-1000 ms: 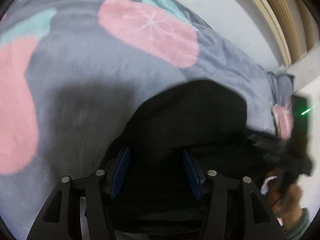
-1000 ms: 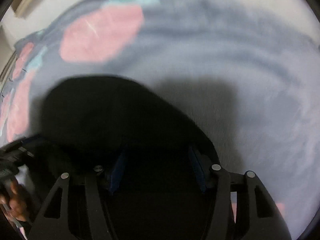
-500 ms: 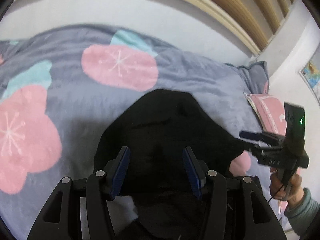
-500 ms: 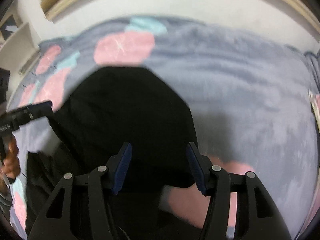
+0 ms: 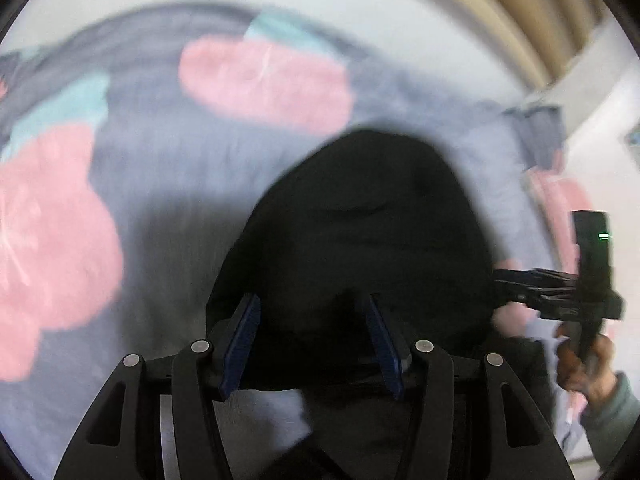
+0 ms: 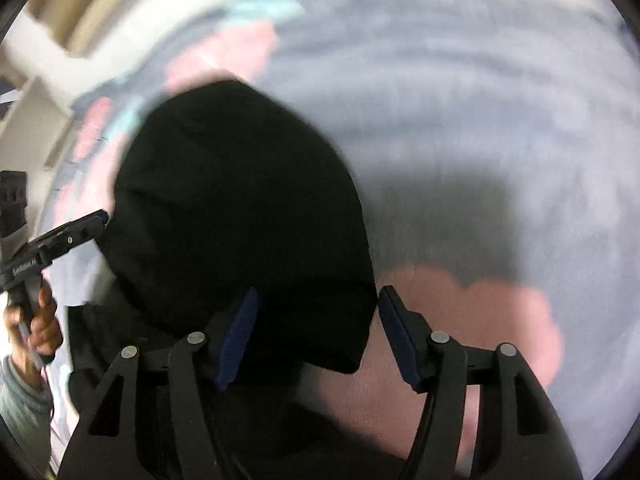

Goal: Fold large clothes
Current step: 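Fold the hood down onto the jacket body with both grippers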

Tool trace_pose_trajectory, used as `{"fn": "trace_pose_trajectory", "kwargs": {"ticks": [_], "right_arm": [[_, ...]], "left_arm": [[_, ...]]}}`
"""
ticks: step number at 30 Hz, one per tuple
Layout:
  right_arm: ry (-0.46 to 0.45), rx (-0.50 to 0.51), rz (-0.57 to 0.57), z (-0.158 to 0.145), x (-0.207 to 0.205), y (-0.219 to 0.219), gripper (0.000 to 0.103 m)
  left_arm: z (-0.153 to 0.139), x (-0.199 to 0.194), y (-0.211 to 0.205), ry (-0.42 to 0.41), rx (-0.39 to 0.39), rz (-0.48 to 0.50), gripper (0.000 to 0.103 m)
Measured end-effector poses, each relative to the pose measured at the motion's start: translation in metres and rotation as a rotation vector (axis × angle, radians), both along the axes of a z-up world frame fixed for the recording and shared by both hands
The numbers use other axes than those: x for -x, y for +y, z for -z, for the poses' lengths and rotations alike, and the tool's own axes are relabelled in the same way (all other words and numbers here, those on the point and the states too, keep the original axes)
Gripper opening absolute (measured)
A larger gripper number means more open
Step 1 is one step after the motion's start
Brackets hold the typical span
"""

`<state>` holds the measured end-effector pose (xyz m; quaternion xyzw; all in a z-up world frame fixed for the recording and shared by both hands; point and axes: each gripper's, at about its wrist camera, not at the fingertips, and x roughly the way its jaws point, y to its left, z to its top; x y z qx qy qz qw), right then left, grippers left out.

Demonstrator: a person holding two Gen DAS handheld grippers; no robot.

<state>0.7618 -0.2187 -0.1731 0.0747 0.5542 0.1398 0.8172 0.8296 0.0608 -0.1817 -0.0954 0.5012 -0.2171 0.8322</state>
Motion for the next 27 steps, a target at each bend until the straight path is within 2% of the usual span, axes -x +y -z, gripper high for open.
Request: {"fn": "trace_pose_trajectory", "kwargs": {"ticks": [2, 3, 5, 7, 9, 12, 15, 16, 17, 18, 19, 20, 21, 23, 27], "right_arm": [[-0.048, -0.027, -0.032, -0.024, -0.013, -0.001, 0.069], [-0.057, -0.031, -0.042, -0.029, -0.019, -0.001, 0.07], [-0.066, -0.002, -0.062, -0.034, -0.042, 0.003, 0.07], [-0.045, 0.004, -0.087, -0.028, -0.064, 0.007, 0.07], [0.007, -0.037, -0.108, -0.016, -0.086, 0.014, 0.07], [0.054, -0.048, -0.139, -0.002, -0.096, 0.025, 0.07], [0.108, -0.039, -0.153, 0.017, -0.108, 0.034, 0.07], [0.123, -0.04, -0.158, 0.024, -0.111, 0.035, 0.065], [0.139, -0.032, -0.175, 0.029, -0.11, 0.04, 0.054], [0.139, -0.012, -0.198, 0.03, -0.107, 0.044, 0.038], [0.116, 0.021, -0.225, 0.025, -0.099, 0.05, 0.03], [0.08, 0.05, -0.26, 0.017, -0.089, 0.056, 0.023], [0.055, 0.069, -0.285, 0.011, -0.081, 0.061, 0.017], [-0.018, 0.115, -0.325, -0.014, -0.053, 0.067, 0.015], [-0.161, 0.131, -0.347, -0.073, 0.006, 0.07, 0.015]], "left_arm": [[-0.023, -0.006, 0.012, -0.043, 0.051, -0.008, 0.057], [-0.032, -0.015, 0.02, -0.052, 0.078, -0.022, 0.066], [-0.035, -0.036, 0.029, -0.038, 0.106, -0.028, 0.075], [-0.025, -0.061, 0.032, 0.021, 0.139, -0.005, 0.074], [-0.006, -0.08, 0.028, 0.116, 0.232, 0.057, 0.074], [0.019, -0.095, 0.028, 0.211, 0.331, 0.063, 0.074], [0.037, -0.102, 0.02, 0.231, 0.308, 0.058, 0.074], [0.042, -0.104, 0.014, 0.244, 0.313, 0.074, 0.074], [0.046, -0.103, 0.01, 0.251, 0.316, 0.085, 0.074], [0.048, -0.102, 0.004, 0.243, 0.299, 0.091, 0.069], [0.047, -0.102, -0.002, 0.224, 0.285, 0.096, 0.06], [0.041, -0.094, -0.006, 0.19, 0.273, 0.12, 0.039], [0.034, -0.089, -0.006, 0.171, 0.271, 0.135, 0.024], [0.012, -0.071, -0.003, 0.107, 0.271, 0.174, 0.015], [-0.051, -0.011, 0.008, -0.031, 0.261, 0.238, 0.015]]}}
